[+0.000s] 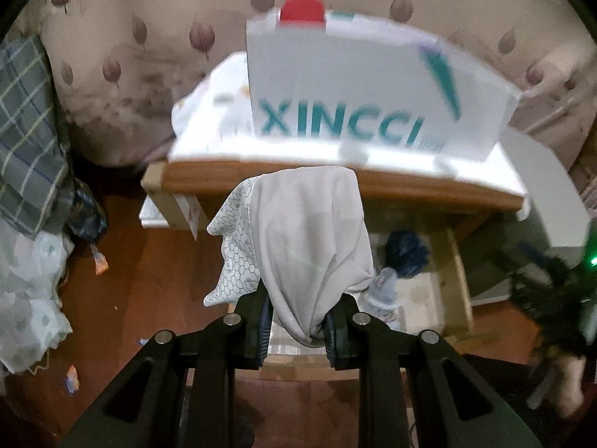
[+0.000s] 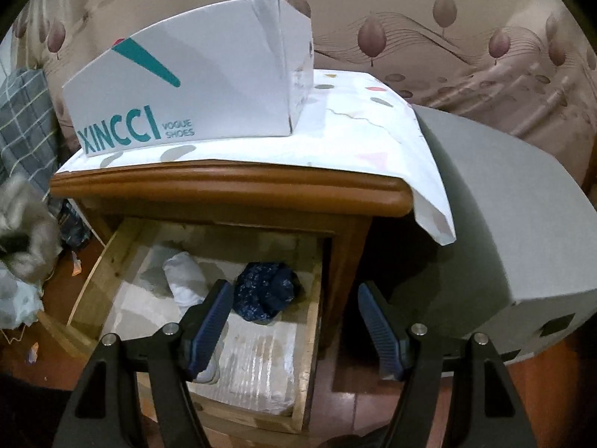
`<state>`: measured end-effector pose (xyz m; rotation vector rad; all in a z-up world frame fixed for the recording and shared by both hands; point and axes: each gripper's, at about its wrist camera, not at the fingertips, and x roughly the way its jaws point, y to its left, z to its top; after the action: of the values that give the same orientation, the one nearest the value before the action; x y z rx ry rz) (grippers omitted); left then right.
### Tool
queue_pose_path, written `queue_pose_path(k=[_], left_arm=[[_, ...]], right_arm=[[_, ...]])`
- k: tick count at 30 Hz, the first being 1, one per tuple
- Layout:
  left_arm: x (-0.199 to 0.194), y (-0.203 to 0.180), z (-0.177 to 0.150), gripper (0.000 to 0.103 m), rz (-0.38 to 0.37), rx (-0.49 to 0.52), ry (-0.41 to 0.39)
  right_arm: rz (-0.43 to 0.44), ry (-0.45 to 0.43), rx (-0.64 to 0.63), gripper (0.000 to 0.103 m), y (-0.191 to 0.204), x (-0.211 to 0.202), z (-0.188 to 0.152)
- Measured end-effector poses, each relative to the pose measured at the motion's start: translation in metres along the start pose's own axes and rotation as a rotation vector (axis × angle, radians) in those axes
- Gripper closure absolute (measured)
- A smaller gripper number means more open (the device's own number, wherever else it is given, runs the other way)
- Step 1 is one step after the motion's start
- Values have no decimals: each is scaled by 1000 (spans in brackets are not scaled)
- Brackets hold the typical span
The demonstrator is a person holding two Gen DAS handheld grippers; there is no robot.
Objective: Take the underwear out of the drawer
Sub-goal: 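Lower the beige cloth into the shoe box and open the left tool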
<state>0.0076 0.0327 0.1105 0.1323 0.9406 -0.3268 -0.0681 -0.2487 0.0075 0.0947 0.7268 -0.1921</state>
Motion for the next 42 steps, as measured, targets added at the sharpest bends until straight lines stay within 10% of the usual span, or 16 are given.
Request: queue_pose_path(k=[14,26,42], left_arm=[[-121,-24,126,83,-62,84,-205],[-54,-64,192,83,-85,65,-98],[77,-100,235,82,-61,74,88]], right_arm=[[-119,2,-8,31,-3,0,1],[-269,96,167,31,-41,14,-1],[-241,83,226,31,-53,7,1]])
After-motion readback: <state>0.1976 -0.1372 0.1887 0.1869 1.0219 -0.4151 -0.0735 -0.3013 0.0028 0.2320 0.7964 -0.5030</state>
